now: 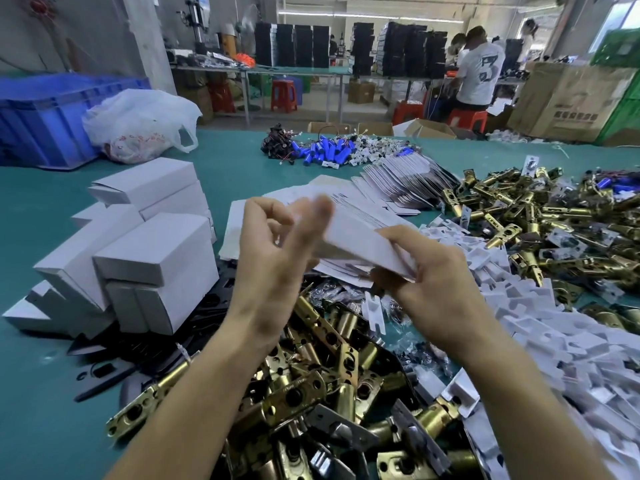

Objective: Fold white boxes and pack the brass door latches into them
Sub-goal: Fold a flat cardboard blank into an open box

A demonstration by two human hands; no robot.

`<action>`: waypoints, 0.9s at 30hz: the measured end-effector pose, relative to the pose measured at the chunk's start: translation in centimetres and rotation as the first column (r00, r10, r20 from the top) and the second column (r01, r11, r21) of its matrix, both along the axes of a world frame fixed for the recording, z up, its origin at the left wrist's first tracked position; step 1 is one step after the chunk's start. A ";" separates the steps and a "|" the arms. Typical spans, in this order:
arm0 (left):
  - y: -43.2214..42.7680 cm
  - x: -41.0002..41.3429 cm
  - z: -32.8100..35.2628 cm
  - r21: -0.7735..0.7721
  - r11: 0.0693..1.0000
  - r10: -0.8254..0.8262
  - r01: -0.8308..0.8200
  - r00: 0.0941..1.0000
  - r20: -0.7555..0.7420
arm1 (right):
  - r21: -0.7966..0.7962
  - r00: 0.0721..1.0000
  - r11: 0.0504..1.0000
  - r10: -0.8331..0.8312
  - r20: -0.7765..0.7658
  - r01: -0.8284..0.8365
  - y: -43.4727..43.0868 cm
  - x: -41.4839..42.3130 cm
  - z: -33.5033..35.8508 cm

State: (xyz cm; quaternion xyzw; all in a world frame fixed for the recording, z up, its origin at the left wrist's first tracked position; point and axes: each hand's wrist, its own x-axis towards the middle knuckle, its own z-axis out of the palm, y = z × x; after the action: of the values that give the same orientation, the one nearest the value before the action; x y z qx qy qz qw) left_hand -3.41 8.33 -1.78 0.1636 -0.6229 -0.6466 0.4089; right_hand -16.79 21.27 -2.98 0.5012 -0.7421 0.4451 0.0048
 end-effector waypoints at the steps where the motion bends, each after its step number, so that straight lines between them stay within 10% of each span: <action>1: 0.1 0.1 0.0 -0.011 1.000 -0.010 0.011 0.999 0.053 | -0.009 0.995 0.999 -0.033 -0.091 0.032 0.0 0.1 -0.1; 3: -0.1 0.2 -0.1 0.016 1.000 -0.023 0.022 0.996 0.084 | -0.068 0.987 0.996 -0.062 -0.150 0.052 -0.2 0.2 -0.1; 8: -0.6 0.3 -0.4 -0.025 1.000 -0.001 0.002 0.998 0.060 | -0.016 0.947 1.000 -0.006 0.321 0.011 1.1 -0.9 0.8; 13: -0.2 0.2 -0.9 -0.131 0.986 -0.095 0.102 0.994 0.062 | -0.193 0.602 0.976 0.095 0.793 0.099 1.0 -1.7 1.3; 19: -0.9 0.7 -0.9 -0.577 0.797 0.206 0.176 0.820 0.534 | -0.249 0.607 0.951 0.091 0.789 0.182 1.4 -1.5 1.4; 23: 0.0 0.5 -0.9 -0.781 0.586 0.398 0.218 0.761 0.512 | -0.253 0.795 0.967 0.135 0.591 0.024 0.4 0.4 1.2; 27: -0.9 0.7 -0.9 -0.811 0.585 0.451 0.007 0.829 0.332 | -0.263 0.654 0.961 0.146 0.742 0.085 -0.6 0.9 1.0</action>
State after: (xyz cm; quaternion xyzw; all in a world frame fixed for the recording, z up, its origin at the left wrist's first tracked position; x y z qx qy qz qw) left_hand -2.75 7.42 -2.72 0.2112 -0.8980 -0.1820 0.3405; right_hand -15.91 20.67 -1.93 0.2773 -0.5987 0.7114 -0.2422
